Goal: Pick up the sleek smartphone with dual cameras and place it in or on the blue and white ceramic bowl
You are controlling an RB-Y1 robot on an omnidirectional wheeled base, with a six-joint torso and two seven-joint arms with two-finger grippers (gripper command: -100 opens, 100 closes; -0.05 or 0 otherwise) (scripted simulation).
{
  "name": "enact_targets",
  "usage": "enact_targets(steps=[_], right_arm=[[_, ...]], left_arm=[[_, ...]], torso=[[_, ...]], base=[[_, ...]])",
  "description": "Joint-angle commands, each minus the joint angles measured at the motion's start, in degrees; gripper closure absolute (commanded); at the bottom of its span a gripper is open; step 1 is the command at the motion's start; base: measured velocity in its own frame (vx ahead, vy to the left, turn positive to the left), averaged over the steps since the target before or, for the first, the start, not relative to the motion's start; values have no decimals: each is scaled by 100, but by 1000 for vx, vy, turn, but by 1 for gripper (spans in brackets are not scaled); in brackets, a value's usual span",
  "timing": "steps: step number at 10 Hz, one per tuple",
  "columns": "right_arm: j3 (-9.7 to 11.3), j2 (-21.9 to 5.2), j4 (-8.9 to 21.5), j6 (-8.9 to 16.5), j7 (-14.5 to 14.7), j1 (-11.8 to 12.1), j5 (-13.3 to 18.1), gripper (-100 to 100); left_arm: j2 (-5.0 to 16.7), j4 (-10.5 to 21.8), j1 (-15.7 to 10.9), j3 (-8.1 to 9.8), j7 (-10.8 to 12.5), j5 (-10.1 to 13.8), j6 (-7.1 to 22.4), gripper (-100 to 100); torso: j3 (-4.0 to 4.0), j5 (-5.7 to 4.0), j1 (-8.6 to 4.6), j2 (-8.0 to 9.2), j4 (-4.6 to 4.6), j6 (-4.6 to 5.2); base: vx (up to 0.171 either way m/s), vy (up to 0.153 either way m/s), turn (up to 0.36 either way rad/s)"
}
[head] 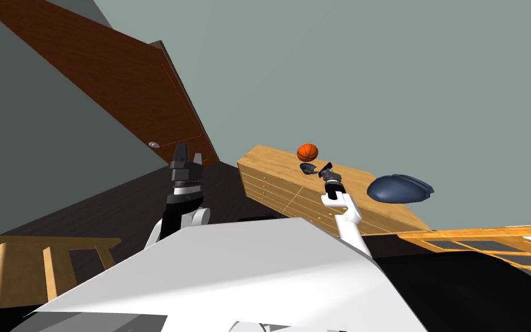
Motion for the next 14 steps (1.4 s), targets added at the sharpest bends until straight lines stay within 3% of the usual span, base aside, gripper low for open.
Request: enact_targets(steps=[1,3,4,8,9,10,14], right_arm=[[59,3,-4,176,105,-112,79,100],[56,9,7,180,114,-131,98,100],[65,7,-4,194,127,-148,103,-100],[65,7,-4,191,125,-150,102,-100],[66,7,-4,191,125,-150,102,0],[86,-179,-141,453,116,-140,-41,-100],[127,-550,-415,977,97,-121,-326,-100]], left_arm=[[0,0,0,0,0,0,0,0],[1,0,1,1,0,0,0,0],[0,-1,1,1,0,0,0,0],[0,0,0,1,0,0,0,0],[0,0,0,1,0,0,0,0],[0,0,0,1,0,0,0,0],[0,0,0,1,0,0,0,0]], torso=[[0,0,0,0,0,0],[-35,-5,-18,-57,-15,-12],[-27,-9,-21,-37,-17,3],[-3,-9,-20,4,-7,5],[-2,-9,-20,5,-7,5],[-2,-9,-20,5,-7,5],[10,-9,-22,25,-2,6]], base=[[115,1,240],[118,-22,143],[15,-2,0],[2,0,0],[0,0,0],[-22,-4,70],[-47,-8,68]])
